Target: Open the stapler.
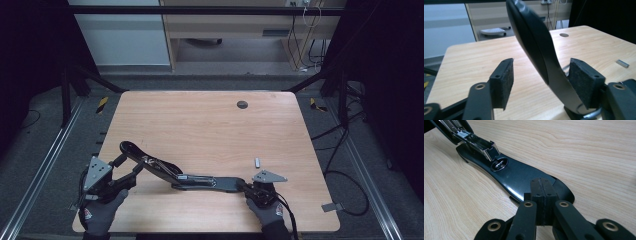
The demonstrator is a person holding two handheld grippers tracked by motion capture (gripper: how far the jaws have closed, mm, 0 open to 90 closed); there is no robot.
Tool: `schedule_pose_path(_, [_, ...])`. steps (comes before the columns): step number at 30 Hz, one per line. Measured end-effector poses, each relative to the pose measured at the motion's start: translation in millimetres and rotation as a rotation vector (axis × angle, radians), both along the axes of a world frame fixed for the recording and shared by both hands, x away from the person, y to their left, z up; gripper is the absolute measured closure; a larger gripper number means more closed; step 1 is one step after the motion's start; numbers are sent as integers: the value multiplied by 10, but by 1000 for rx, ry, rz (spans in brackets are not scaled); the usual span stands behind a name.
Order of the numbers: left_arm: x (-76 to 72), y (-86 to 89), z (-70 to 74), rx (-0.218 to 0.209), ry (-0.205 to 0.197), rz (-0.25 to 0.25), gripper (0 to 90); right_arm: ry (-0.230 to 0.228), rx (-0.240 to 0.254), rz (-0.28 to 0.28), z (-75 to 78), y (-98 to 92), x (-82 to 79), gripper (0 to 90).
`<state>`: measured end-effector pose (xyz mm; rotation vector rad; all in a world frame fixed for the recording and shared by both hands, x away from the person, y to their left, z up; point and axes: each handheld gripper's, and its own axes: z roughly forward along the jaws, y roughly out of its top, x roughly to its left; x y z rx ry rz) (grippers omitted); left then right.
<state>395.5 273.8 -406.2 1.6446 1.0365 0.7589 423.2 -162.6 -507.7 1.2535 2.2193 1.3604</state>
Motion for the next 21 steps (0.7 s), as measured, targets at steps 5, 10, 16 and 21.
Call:
schedule_pose_path(5, [-67,44,-108,28,29,-12,325,-1,3,0,-1,0,2,900])
schedule_pose_path(10, [-103,94,-242,44,57,-5,318,-4,0,0,-1,1,0,900])
schedule_pose_path(16, [-82,157,-415,48,104,32,320,-5,-4,-2,2,5,3,900])
schedule_pose_path(21, [-64,181,-498,57,124,64,330,-12,-25,-5,13,15,1,900])
